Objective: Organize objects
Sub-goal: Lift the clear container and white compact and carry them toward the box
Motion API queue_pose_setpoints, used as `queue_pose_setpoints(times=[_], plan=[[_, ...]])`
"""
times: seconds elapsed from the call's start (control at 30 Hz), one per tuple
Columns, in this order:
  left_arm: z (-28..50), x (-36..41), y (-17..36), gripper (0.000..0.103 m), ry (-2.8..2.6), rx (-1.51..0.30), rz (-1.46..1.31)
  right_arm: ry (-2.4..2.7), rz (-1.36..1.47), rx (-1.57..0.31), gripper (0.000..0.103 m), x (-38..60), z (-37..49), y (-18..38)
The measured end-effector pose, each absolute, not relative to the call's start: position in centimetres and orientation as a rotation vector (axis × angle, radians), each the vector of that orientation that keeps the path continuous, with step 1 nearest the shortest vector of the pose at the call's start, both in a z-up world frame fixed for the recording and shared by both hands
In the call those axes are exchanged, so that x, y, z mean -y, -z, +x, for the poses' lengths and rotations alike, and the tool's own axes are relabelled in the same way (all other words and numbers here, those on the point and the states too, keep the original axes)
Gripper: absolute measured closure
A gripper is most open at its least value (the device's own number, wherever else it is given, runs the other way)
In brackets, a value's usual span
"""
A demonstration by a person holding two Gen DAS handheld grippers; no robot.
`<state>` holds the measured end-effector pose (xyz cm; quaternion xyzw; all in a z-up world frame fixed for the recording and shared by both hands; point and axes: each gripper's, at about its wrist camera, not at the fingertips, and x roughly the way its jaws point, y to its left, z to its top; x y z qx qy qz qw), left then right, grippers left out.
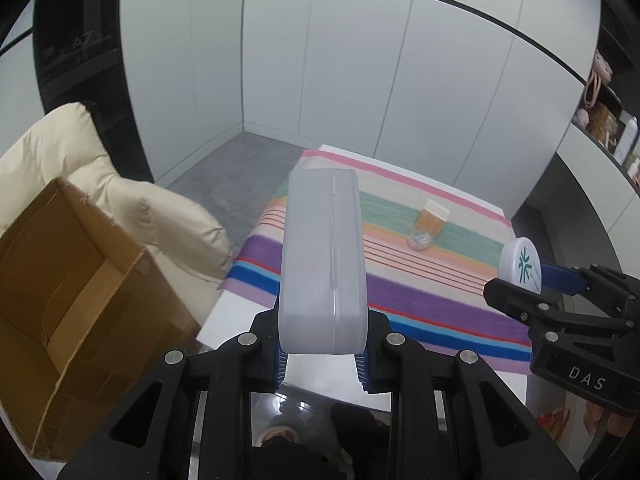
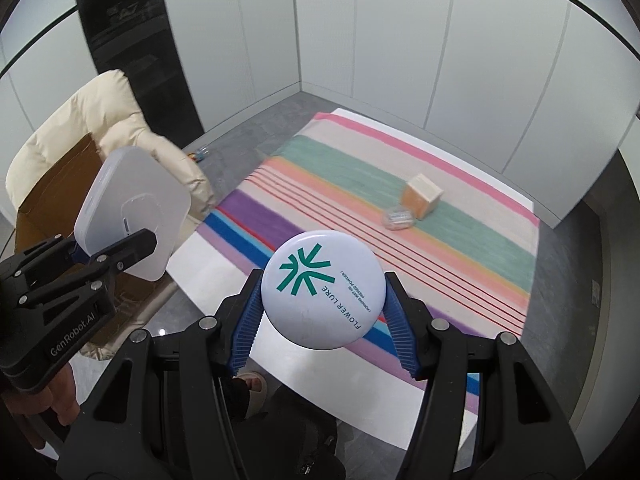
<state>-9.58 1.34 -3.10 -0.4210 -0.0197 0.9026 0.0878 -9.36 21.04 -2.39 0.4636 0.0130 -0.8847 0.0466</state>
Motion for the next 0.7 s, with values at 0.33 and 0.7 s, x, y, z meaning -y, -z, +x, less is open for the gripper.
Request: queue_pose_setpoints(times=[0.33,0.7], plan=[[-9.3,2.5,3.1,0.076,-2.738,0.089,-1.261,2.643,1.359,-0.100,0.043,-15.9,-10.9,2.0],[-8.4,7.2,2.7,0.076,-2.847,0.110,-1.259,2.580,1.305,-0.178,0.043,-10.6,-11.6,1.7]])
